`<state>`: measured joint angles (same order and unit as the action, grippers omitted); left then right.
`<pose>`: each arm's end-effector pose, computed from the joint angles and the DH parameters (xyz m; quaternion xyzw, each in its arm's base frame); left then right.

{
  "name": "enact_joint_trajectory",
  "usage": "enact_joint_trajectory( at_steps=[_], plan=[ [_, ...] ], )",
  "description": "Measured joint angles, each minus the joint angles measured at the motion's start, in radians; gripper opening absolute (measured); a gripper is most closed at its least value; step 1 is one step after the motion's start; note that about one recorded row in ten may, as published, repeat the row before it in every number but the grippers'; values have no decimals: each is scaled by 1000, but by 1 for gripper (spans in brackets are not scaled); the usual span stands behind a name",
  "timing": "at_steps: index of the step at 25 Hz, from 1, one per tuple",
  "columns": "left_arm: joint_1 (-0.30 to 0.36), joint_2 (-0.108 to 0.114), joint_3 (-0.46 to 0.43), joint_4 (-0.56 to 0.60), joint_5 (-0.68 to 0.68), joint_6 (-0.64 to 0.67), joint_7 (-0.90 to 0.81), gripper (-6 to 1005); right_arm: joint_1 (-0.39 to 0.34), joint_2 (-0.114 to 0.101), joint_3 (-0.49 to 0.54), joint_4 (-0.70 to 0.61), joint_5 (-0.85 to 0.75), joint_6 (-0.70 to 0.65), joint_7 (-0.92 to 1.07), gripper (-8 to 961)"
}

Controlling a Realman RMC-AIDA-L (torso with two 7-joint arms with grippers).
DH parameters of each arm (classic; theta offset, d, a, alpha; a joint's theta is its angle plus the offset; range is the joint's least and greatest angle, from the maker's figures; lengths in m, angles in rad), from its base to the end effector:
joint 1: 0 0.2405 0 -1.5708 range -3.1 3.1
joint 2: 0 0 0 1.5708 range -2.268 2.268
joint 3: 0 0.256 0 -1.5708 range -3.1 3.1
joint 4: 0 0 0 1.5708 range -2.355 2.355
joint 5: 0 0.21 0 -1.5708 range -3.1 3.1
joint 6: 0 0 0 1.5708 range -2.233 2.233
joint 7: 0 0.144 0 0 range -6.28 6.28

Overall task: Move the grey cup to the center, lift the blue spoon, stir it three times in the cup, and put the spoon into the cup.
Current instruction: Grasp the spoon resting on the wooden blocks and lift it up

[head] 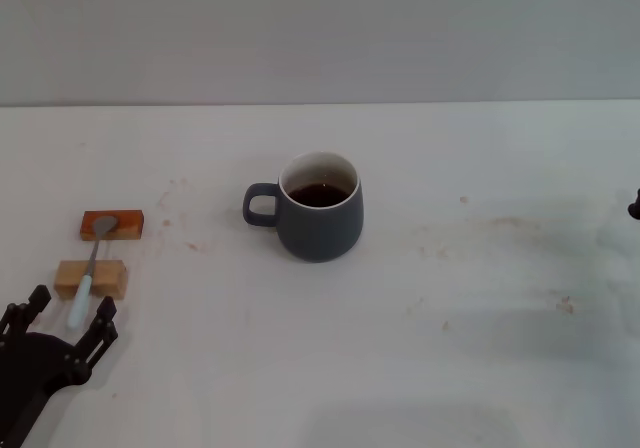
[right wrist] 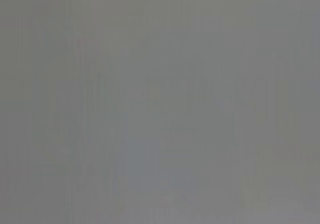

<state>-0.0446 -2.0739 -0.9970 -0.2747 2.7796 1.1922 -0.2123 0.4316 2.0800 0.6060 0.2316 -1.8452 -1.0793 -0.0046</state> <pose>-0.3768 0.2038 -0.0451 -0.7393 -0.2899 -0.2507 0.5536 0.3415 0.3289 -0.0214 -0.6536 0.2876 0.2576 0.6510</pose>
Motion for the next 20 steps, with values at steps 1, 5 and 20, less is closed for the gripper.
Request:
enact_joint_trajectory(
  at_steps=[1,5,20],
  plan=[
    [0,0,0,0,0,-4,0,824,1,0,0,0,0,0,0,-1],
    [0,0,0,0,-1,-14,0,823,2,0,0,0,0,0,0,-1],
    [-1,0,0,0,2,-15,2,818,2,1,-3,3,0,0,0,-1]
  ],
)
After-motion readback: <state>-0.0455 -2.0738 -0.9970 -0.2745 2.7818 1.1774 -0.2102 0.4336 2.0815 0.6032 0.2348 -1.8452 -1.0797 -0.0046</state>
